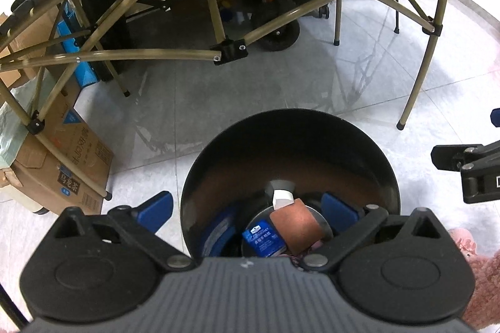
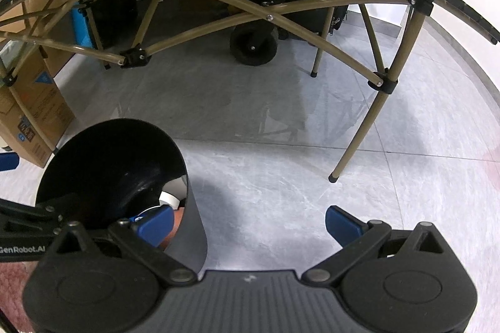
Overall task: Organize soft objects
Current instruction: 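Open the left gripper to drop the blue wipe packet into the bin, then move both open tools back toward the items on the table, then grasp the pink fuzzy headband with the right gripper while the left gripper grasps the lavender sachet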
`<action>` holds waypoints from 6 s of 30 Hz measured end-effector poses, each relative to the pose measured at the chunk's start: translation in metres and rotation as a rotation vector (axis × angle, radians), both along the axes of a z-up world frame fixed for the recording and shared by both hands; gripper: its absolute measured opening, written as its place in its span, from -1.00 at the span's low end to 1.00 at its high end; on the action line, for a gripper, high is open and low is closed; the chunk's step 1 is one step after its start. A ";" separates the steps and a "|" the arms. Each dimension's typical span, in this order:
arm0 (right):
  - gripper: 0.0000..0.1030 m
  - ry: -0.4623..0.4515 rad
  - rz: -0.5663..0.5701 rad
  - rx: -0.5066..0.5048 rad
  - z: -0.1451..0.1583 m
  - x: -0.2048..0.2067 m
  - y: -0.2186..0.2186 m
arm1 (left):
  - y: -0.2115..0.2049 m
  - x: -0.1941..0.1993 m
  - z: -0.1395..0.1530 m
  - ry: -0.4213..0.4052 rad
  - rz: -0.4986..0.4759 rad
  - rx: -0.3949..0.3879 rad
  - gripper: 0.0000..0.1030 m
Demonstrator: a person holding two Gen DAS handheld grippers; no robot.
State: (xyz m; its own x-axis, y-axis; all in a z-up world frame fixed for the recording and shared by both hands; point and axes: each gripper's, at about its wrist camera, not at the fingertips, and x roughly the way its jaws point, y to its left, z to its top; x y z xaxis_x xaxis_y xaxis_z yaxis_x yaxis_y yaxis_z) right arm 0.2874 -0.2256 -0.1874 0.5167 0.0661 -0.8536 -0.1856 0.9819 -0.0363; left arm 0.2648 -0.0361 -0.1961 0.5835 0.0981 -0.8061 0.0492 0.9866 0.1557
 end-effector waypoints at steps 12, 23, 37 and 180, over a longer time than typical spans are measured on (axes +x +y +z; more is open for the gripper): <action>1.00 0.002 0.023 0.010 0.001 0.001 0.006 | 0.008 0.000 0.000 0.014 0.031 -0.018 1.00; 1.00 -0.023 0.042 0.034 0.009 0.001 0.013 | 0.015 -0.009 0.011 -0.032 0.056 -0.012 1.00; 1.00 -0.126 0.112 0.095 0.045 -0.011 0.033 | 0.058 -0.031 0.060 -0.140 0.170 -0.116 1.00; -0.56 -0.557 -0.025 0.557 0.162 0.228 0.039 | 0.127 0.224 0.180 -0.355 0.309 -0.155 -0.82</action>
State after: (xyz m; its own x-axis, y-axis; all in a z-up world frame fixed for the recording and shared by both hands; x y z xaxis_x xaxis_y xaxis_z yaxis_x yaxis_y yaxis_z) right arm 0.5151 -0.1865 -0.0254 0.8655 0.3908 -0.3135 -0.2623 0.8866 0.3810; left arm 0.4887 0.0907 -0.0158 0.7874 0.2044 -0.5815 -0.2784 0.9596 -0.0397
